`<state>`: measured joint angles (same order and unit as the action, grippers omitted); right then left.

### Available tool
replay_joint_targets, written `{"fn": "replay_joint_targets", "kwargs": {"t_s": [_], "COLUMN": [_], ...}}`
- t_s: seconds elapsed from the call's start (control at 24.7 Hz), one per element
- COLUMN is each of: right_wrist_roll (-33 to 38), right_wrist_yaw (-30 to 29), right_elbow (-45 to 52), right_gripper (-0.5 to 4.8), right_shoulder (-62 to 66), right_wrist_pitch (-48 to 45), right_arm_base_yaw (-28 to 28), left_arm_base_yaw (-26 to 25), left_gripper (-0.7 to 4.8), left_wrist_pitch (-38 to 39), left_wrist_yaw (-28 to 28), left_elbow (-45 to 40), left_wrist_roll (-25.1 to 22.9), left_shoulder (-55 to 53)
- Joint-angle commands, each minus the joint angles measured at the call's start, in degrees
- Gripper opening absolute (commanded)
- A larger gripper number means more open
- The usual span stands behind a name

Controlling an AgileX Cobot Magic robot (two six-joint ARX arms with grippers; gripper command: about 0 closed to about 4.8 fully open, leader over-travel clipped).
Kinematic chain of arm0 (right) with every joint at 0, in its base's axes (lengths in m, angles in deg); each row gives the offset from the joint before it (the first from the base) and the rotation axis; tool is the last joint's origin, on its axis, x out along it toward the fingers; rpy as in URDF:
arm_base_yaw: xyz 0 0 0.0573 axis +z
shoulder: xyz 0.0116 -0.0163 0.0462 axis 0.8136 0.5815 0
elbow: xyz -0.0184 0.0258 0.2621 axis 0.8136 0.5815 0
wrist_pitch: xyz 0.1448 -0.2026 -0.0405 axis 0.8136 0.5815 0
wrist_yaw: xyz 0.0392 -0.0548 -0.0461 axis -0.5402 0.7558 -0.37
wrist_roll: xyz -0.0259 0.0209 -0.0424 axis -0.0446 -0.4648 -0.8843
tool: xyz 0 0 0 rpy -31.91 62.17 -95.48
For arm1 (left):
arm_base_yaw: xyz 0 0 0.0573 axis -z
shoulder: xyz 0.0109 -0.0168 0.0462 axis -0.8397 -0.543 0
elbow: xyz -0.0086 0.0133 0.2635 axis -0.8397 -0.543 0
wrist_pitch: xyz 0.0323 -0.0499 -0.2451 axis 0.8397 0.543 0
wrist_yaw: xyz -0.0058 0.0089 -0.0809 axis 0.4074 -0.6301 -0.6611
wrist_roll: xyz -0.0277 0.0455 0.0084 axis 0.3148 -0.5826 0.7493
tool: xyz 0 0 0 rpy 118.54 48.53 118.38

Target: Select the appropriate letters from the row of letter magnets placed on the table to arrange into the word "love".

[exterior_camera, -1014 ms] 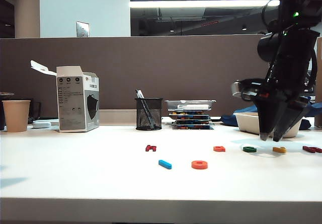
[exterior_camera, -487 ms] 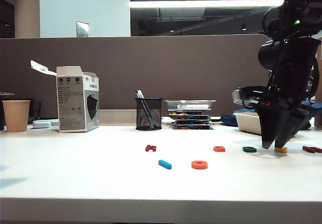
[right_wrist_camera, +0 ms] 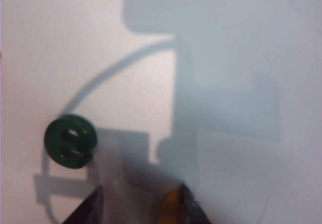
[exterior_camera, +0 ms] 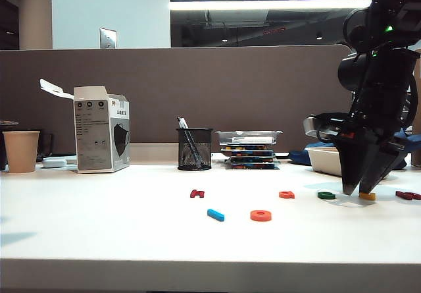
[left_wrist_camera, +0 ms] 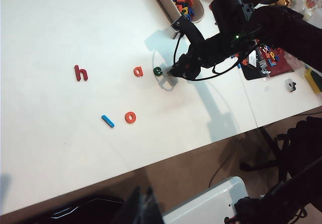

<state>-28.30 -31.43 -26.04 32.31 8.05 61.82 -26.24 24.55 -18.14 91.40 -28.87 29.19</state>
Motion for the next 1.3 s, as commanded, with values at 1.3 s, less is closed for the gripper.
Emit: {"fn": "replay_joint_targets", "kwargs": {"t_s": [1.3], "right_wrist_roll": [-1.3], "right_wrist_yaw": [8.8], "right_elbow": [0.4], "right_gripper": [-0.08], "right_shoulder": [0.3], "right_wrist_pitch": [1.6], "right_arm_base_yaw": [0.1], "left_arm_base_yaw": [0.0], "left_gripper": [-0.05], "left_wrist_pitch": [-0.3], "left_wrist_yaw": [0.1], "left_elbow": [0.2], "left_wrist_roll": [-0.3], "left_shoulder": [0.2]}}
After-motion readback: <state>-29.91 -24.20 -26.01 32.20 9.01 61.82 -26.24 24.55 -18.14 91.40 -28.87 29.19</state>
